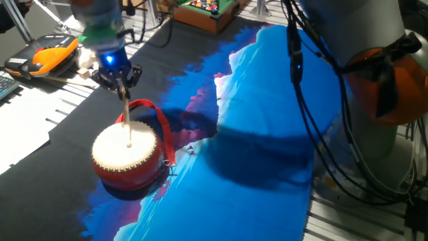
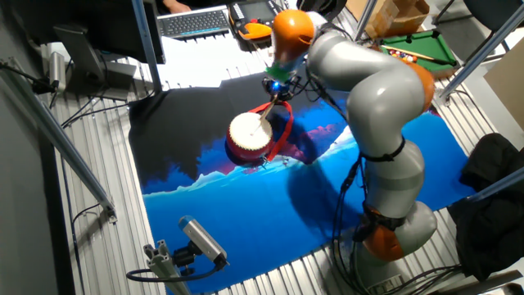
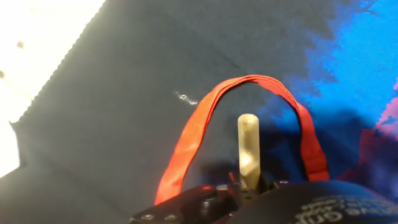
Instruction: Play the drum
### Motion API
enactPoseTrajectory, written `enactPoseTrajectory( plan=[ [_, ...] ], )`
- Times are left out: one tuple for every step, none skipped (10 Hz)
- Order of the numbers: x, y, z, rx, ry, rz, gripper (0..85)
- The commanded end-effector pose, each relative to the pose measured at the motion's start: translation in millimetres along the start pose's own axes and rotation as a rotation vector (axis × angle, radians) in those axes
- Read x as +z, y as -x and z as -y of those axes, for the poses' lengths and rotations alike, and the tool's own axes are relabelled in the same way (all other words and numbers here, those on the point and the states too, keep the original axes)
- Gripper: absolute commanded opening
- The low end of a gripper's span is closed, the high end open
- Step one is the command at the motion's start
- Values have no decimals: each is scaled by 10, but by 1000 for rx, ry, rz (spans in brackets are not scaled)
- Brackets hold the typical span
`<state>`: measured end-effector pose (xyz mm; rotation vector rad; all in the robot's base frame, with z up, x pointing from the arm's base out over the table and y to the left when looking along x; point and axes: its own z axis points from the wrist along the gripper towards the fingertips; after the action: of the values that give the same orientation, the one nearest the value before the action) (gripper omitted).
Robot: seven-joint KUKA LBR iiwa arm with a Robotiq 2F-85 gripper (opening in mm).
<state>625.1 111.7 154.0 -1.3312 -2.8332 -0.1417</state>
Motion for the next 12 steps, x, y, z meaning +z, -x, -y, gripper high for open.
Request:
enactPoseTrajectory(
  plan=[
    [-39, -3, 16, -11, 32, -82, 0],
    [-86, 6, 51, -63, 35, -125, 0],
    [-117, 23, 73, -142, -17, -119, 0],
    [-134, 42, 82, -178, -29, -126, 0],
    [-138, 54, 91, -220, -45, -124, 0],
    [-146, 63, 117, -261, -64, -120, 0],
    [-157, 71, 150, -289, -67, -127, 0],
    [-163, 82, 184, -329, -80, -128, 0],
    [-159, 88, 227, -402, -130, -108, 0],
    [-133, 81, 260, -444, -163, -87, 0],
    [-80, 55, 282, -470, -191, -57, 0],
    [-15, 43, 306, -493, -211, -47, 0]
  ],
)
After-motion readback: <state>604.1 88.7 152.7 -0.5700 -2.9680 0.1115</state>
